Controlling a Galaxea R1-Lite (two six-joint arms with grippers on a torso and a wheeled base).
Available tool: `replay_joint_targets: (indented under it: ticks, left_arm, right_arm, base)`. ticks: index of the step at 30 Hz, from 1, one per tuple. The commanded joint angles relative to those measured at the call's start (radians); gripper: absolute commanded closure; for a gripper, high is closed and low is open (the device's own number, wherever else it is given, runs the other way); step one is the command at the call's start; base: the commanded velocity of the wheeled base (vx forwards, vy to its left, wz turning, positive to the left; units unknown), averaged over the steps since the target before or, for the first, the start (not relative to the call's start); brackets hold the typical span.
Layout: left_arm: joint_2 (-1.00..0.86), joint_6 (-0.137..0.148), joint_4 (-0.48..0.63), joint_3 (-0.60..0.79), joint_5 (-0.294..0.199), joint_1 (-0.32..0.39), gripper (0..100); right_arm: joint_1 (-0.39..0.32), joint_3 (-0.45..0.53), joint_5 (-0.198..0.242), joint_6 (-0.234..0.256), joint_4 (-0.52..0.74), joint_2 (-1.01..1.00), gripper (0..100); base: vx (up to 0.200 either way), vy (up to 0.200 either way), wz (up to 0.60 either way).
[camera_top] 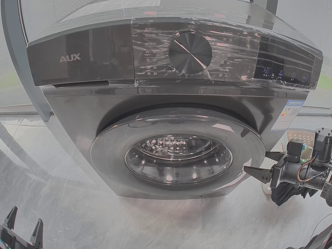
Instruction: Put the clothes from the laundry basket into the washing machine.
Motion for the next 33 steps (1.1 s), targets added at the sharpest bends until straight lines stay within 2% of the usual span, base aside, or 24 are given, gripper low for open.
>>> replay_joint_targets:
  ticks: [1, 12, 18, 23, 28, 33]
  left_arm:
    - [-0.013, 0.000, 0.000, 0.015, -0.001, 0.000, 0]
    - [-0.013, 0.000, 0.000, 0.015, -0.001, 0.000, 0]
    - [-0.013, 0.000, 0.000, 0.015, -0.001, 0.000, 0]
    - [-0.013, 0.000, 0.000, 0.015, -0.001, 0.000, 0]
    - [-0.013, 0.000, 0.000, 0.015, 0.001, 0.000, 0]
    - [-0.013, 0.000, 0.000, 0.015, 0.001, 0.000, 0]
  right_arm:
    - [0.029, 0.003, -0.002, 0.001, 0.001, 0.006, 0]
    - [0.027, 0.111, -0.004, -0.012, 0.018, -0.126, 0]
    - [0.018, 0.052, -0.008, -0.012, 0.013, -0.083, 0]
    - [0.015, 0.006, -0.019, -0.011, 0.001, -0.003, 0]
    - [0.033, 0.024, -0.017, -0.011, 0.005, 0.009, 0]
    - [0.058, 0.087, -0.005, -0.005, 0.002, -0.034, 0]
  base:
    - [0.000, 0.000, 0.00]
    - [0.000, 0.000, 0.00]
    - [0.000, 0.000, 0.00]
    - [-0.200, 0.000, 0.00]
    - [-0.040, 0.000, 0.00]
    - [0.000, 0.000, 0.00]
